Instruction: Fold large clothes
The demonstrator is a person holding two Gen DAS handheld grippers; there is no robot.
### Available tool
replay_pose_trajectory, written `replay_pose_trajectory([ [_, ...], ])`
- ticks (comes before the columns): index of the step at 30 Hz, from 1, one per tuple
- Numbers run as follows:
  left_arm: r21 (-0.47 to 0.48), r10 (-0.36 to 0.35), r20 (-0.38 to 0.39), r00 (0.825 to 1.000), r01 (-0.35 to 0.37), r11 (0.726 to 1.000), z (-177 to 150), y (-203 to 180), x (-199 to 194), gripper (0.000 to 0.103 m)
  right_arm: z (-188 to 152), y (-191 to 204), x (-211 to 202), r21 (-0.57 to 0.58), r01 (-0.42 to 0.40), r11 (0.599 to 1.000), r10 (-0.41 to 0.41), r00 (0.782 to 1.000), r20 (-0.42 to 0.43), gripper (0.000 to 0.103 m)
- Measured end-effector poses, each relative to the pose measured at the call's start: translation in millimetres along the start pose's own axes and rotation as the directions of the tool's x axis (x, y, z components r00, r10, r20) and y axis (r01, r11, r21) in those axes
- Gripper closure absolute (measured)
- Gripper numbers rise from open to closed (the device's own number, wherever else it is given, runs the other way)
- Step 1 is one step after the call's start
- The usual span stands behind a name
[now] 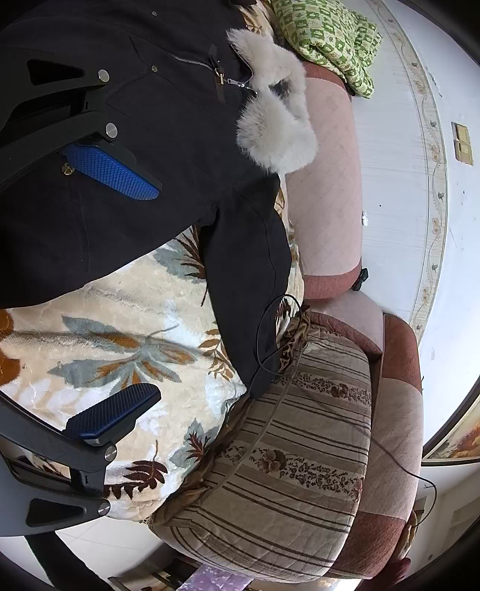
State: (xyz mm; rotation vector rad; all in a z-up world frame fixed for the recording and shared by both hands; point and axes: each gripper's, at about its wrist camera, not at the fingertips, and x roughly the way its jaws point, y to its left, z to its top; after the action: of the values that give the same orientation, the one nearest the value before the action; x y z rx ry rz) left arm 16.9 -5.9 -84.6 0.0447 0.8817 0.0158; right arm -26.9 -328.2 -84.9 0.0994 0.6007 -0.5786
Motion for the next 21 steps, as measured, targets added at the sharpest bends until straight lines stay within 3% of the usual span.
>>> replay_pose_trajectory([
  [8, 0.016, -0.003, 0.009, 1.000, 0.003, 1.000, -5, -1, 5, 0.000, -1, 1, 1, 0.002, -0.001, 1.000, 0.001, 1.000, 0.004, 0.002],
  [12, 0.037, -0.017, 0.090, 0.996, 0.014, 0.999, -10, -3, -2, 0.000, -2, 6, 0, -0.001, 0.006, 1.000, -0.006, 1.000, 0.021, 0.002],
  [17, -0.006, -0.064, 0.130, 0.989, 0.066, 0.998, -7, 10, -17, 0.000, -4, 10, -13, -0.025, 0.033, 0.999, -0.031, 0.996, 0.083, 0.002],
  [21, -0.047, -0.081, 0.158, 0.984, 0.089, 0.995, -3, 25, -28, 0.000, -8, 9, -29, 0.022, -0.107, 0.994, 0.107, 0.994, 0.012, 0.002],
])
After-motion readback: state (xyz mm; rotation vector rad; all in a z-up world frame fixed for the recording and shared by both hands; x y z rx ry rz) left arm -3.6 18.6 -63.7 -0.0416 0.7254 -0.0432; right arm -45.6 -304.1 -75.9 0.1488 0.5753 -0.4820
